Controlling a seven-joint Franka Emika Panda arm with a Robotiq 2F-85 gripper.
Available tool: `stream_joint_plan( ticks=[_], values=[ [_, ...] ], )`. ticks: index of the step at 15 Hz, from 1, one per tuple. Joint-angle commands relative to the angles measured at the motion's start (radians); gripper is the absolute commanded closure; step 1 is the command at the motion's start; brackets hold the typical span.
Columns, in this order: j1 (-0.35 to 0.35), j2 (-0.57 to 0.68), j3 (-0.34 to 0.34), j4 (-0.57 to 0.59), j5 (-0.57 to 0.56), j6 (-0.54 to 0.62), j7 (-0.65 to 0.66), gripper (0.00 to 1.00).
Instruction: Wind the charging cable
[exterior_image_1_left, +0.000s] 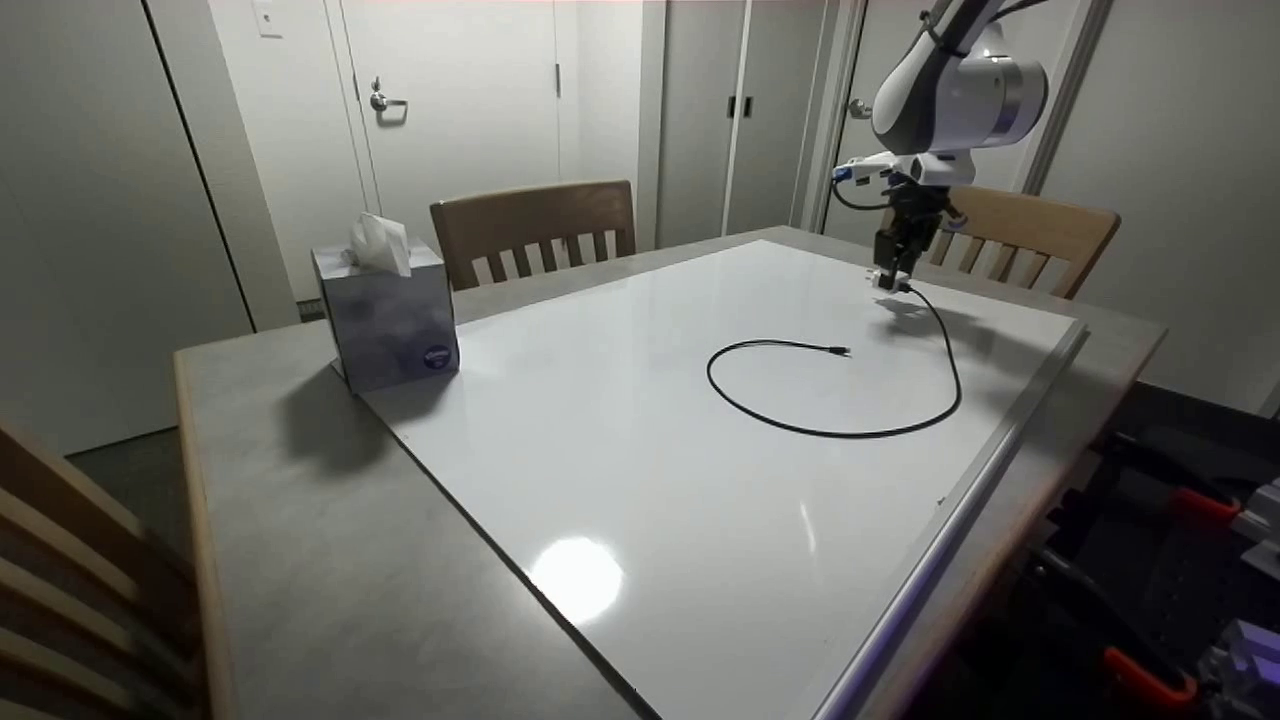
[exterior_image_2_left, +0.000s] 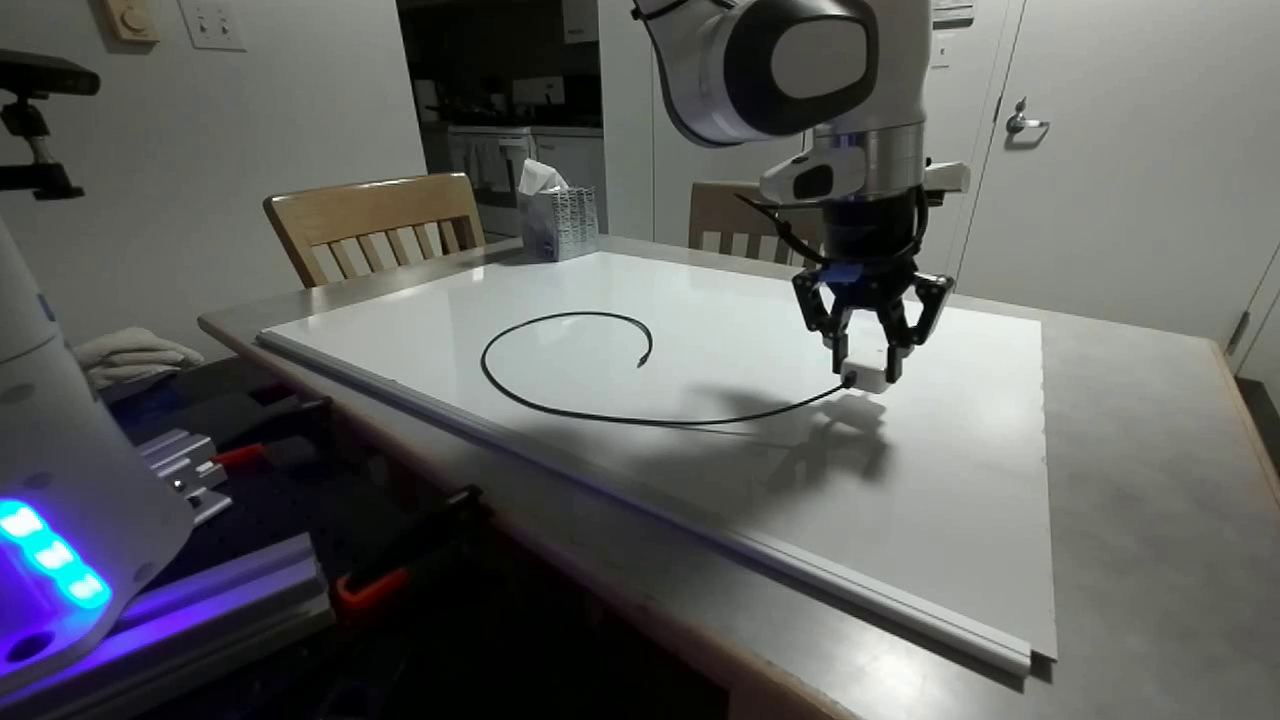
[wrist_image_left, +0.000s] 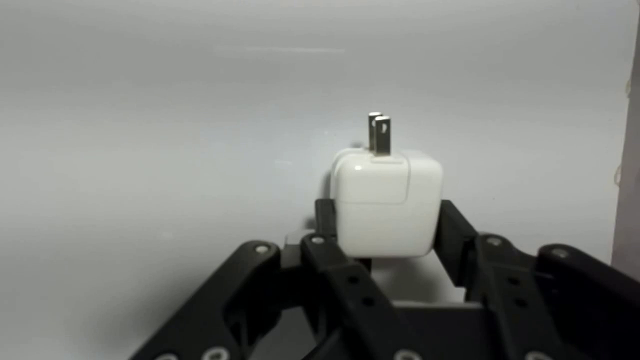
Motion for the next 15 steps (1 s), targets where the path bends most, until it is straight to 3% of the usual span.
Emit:
stream_joint_plan(
  ticks=[1,6,10,11,15],
  values=[
    [-0.007,0.003,0.009,0.011,-0.006,0.028,-0.025,0.74],
    [-0.093,0.012,0.141,0.136,0.038,-0.015,-0.256,0.74],
    [-0.088,0.026,0.207,0.189,0.038,-0.027,-0.440,0.74],
    [-0.055,0.004,0.157,0.143,0.047,-0.001,-0.370,0.49],
    [-0.051,0.014,0.176,0.162,0.050,-0.005,-0.421,0.49]
  ],
)
